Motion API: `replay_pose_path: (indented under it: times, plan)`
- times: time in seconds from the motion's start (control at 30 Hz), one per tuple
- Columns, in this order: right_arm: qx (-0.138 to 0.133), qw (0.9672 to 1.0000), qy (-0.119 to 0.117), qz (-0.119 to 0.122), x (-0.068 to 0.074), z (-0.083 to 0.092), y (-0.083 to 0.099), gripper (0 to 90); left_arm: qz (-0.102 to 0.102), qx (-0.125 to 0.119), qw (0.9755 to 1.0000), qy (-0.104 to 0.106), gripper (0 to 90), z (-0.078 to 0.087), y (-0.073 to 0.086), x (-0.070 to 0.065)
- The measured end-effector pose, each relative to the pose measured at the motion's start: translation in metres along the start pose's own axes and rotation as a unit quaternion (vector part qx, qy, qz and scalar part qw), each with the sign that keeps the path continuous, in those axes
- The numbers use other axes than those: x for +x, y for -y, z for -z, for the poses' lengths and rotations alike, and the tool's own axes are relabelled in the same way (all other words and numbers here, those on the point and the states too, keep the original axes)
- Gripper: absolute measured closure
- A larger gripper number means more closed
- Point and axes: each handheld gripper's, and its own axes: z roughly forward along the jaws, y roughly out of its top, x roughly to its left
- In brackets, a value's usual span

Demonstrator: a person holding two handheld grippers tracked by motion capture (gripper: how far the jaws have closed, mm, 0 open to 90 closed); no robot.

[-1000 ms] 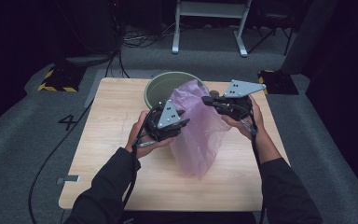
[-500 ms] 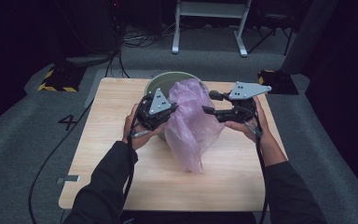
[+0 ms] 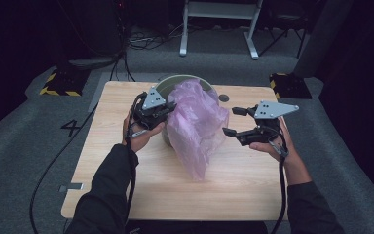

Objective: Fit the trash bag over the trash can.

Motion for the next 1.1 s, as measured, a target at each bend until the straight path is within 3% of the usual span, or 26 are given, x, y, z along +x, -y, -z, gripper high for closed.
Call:
replay_pose_path:
  times: [0.1, 0.2, 0.3, 0.37, 0.43, 0.53, 0.63, 0.77, 0.9, 1.0, 1.1]
  plan:
    - [-0.003, 0.9997, -0.016, -0.017, 0.003, -0.003, 0.006, 22.4, 0.009, -0.004, 0.9999, 0.003, 89.7, 0.001, 0.002, 0.004]
    - [0.017, 0.9996, -0.01, -0.02, 0.007, -0.015, 0.012, 24.9, 0.016, -0.012, 0.9998, 0.003, 89.1, 0.002, 0.003, 0.006]
    - [0.027, 0.9994, 0.011, -0.021, 0.009, -0.025, 0.017, 49.1, 0.014, -0.016, 0.9998, 0.001, 86.7, 0.005, 0.003, 0.006]
    - [0.024, 0.9995, 0.009, -0.018, 0.007, -0.029, 0.019, 64.7, 0.015, -0.018, 0.9997, 0.0, 83.8, 0.006, 0.003, 0.007]
    - [0.019, 0.9994, 0.024, -0.013, 0.007, -0.03, 0.02, 75.3, 0.015, -0.018, 0.9997, -0.003, 81.0, 0.008, 0.004, 0.008]
    - [0.0, 0.9996, 0.027, -0.006, 0.006, -0.028, 0.016, 88.2, 0.023, -0.02, 0.9995, -0.001, 67.3, 0.011, 0.005, 0.01]
    - [-0.005, 0.9995, 0.03, -0.001, 0.005, -0.028, 0.013, 90.0, 0.038, -0.02, 0.999, -0.01, 48.9, 0.014, 0.005, 0.011]
    - [-0.003, 0.9992, 0.04, 0.0, 0.003, -0.029, 0.007, 90.0, 0.052, -0.035, 0.998, -0.001, 27.2, 0.023, 0.005, 0.01]
    - [0.0, 0.9987, 0.05, 0.0, 0.002, -0.03, 0.002, 90.0, 0.025, -0.054, 0.9981, 0.015, 19.0, 0.037, 0.001, -0.002]
    - [0.003, 0.9985, 0.055, 0.0, 0.0, -0.032, -0.001, 90.0, -0.005, -0.059, 0.9981, 0.016, 19.2, 0.045, -0.004, -0.02]
    - [0.007, 0.998, 0.063, 0.0, -0.001, -0.034, -0.005, 90.0, -0.032, -0.068, 0.9961, 0.046, 18.8, 0.05, -0.006, -0.041]
